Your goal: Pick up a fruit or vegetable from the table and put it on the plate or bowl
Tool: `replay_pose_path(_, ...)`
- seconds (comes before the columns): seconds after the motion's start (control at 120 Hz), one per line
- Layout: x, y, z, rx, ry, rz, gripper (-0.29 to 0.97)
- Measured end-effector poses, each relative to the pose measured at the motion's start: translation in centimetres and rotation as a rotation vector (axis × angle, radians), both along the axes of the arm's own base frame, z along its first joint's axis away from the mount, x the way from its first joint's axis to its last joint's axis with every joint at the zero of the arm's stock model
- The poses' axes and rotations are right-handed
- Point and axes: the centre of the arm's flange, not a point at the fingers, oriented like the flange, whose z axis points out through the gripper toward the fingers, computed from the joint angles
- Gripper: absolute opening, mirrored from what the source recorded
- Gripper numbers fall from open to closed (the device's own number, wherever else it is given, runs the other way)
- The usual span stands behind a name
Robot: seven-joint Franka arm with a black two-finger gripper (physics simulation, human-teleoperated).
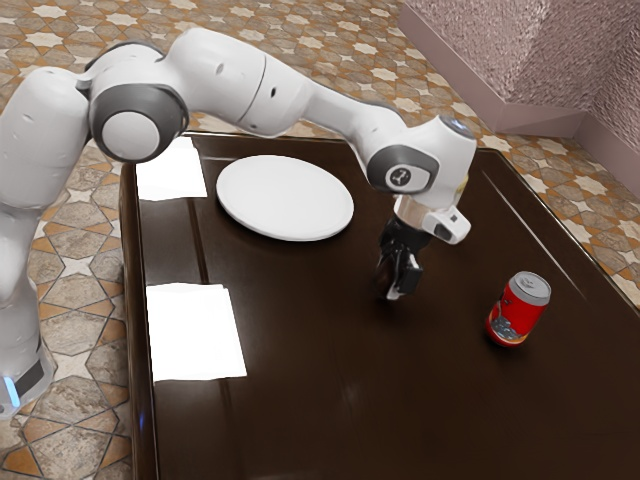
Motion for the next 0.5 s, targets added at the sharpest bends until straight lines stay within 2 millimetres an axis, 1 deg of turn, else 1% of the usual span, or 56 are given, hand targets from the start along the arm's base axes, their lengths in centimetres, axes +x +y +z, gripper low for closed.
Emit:
replay_pose_path(0.1, 0.1, 0.0, 0.4, 0.003, -0.009, 0.002, 0.4)
replay_pose_path(0.2, 0.2, 0.7, 2.8, 0.013, -0.048, 0.011, 0.38)
replay_pose_path(0.242, 0.2, 2.4, 4.1, 0.026, -0.066, 0.037, 0.37)
replay_pose_path(0.292, -0.1, 5.8, 5.7, 0.041, -0.082, 0.089, 0.37)
replay_pose_path(0.325, -0.4, 7.6, 6.3, 0.046, -0.087, 0.118, 0.38)
replay_pose_path(0.433, -1.2, 11.9, 7.6, 0.062, -0.087, 0.184, 0.37)
replay_pose_path(0.5, -1.8, 14.1, 8.2, 0.072, -0.082, 0.22, 0.37)
